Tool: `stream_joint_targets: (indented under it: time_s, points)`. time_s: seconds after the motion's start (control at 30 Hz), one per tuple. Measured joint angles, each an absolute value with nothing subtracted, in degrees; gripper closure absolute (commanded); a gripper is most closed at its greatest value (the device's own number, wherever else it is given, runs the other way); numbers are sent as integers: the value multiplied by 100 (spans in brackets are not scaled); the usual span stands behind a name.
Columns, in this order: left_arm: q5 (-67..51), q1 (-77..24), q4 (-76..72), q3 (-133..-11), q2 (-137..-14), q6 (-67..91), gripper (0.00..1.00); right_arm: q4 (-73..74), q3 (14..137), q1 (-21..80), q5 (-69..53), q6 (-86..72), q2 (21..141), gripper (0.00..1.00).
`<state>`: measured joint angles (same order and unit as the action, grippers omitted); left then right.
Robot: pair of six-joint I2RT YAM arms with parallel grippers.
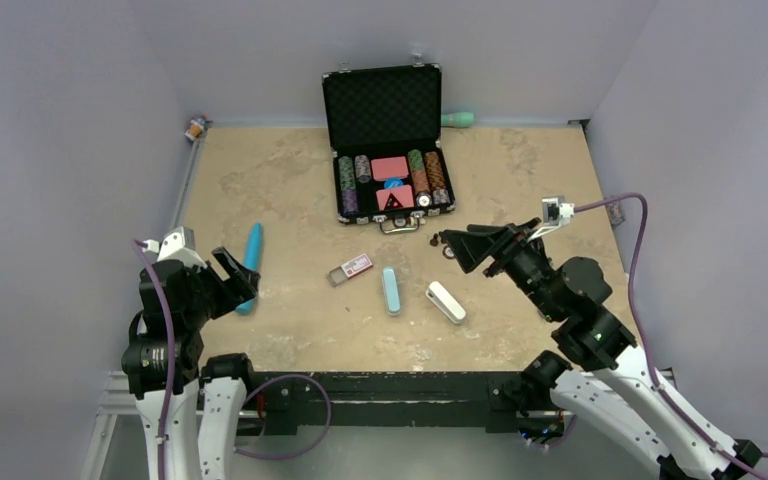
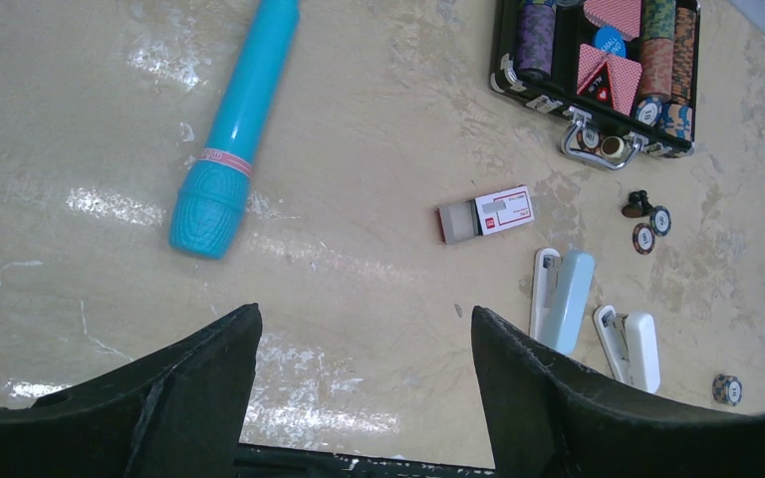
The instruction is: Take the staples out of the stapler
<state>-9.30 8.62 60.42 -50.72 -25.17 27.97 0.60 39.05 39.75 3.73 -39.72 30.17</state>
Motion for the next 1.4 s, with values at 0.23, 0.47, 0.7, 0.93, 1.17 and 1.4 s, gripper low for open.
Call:
stream_joint_targets:
  time_s: [0.23, 0.47, 0.7, 0.93, 1.17, 1.4]
  points:
    - [-956, 862, 6038, -5070, -2473, 2797, 21, 687, 3931, 3975, 451, -3986, 3312, 1]
    - [-976, 847, 6029, -5068, -2429, 2797, 21, 1017, 3931, 3975, 434, -3953, 3441, 2]
    - [-1138, 738, 5922, -5022, -2460, 2786, 19, 1516, 3924, 4097, 749, -4265, 3804, 1]
    - [-1389, 735, 5852, -4989, -2825, 2775, 19, 2016, 3876, 4659, 1288, -4646, 4429, 2]
    - [-1398, 495, 5817, -4987, -3004, 2735, 3, 2196, 3876, 5601, 1717, -5092, 5354, 1]
    - [-1020, -429, 5784, -4991, -3341, 2746, 3, 2196, 4357, 6418, 2093, -5315, 6539, 1]
